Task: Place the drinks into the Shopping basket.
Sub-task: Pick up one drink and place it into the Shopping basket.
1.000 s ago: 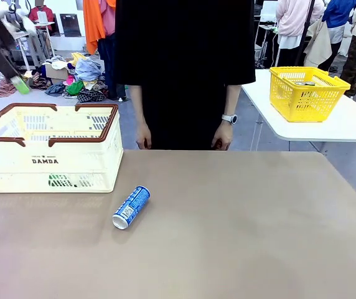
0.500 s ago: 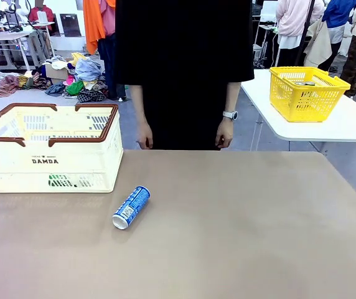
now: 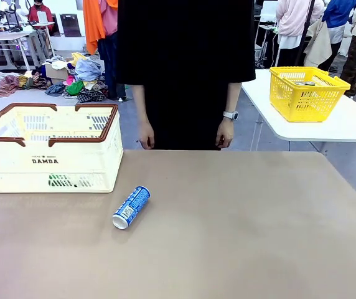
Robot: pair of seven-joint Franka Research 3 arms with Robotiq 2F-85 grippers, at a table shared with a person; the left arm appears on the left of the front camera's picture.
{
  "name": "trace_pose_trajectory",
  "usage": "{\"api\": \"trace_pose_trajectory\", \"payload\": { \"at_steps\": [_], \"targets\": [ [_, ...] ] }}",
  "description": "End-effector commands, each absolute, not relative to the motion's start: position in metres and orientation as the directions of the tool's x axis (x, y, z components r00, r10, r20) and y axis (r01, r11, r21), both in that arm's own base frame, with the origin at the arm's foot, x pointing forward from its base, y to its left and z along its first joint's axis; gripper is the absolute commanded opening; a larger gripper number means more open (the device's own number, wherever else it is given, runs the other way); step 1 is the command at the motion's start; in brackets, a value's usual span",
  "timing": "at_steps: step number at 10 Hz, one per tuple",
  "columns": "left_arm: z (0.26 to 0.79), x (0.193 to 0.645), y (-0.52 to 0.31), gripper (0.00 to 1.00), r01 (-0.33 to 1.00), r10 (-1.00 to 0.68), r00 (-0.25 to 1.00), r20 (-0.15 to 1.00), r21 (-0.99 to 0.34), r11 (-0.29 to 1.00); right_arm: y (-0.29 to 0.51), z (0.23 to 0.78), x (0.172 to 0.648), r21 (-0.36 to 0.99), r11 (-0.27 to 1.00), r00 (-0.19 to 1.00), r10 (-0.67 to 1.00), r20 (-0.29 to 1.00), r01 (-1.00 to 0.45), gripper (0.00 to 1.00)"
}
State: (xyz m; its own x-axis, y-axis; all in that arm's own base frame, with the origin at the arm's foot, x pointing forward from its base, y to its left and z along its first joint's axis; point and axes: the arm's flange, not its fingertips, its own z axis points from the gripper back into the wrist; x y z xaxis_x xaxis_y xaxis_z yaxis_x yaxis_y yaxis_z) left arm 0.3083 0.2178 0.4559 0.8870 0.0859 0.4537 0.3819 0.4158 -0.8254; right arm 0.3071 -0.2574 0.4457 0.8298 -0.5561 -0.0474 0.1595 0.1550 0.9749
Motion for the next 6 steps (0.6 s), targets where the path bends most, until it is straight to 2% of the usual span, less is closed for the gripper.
{"api": "trace_pose_trajectory", "payload": {
  "at_steps": [1,6],
  "targets": [
    [0.4744,0.3065,0.2202,0.90,0.387,0.069,0.889,0.454,-0.822,0.417,-0.2558,0.4474,0.3056,0.976,0.158,0.829,-0.558,-0.038,0.151,1.00],
    [0.4744,0.3065,0.2202,0.90,0.387,0.069,0.889,0.454,-0.822,0.417,-0.2558,0.4474,0.3056,0.976,0.158,0.829,-0.558,-0.038,0.151,1.00]
  ]
}}
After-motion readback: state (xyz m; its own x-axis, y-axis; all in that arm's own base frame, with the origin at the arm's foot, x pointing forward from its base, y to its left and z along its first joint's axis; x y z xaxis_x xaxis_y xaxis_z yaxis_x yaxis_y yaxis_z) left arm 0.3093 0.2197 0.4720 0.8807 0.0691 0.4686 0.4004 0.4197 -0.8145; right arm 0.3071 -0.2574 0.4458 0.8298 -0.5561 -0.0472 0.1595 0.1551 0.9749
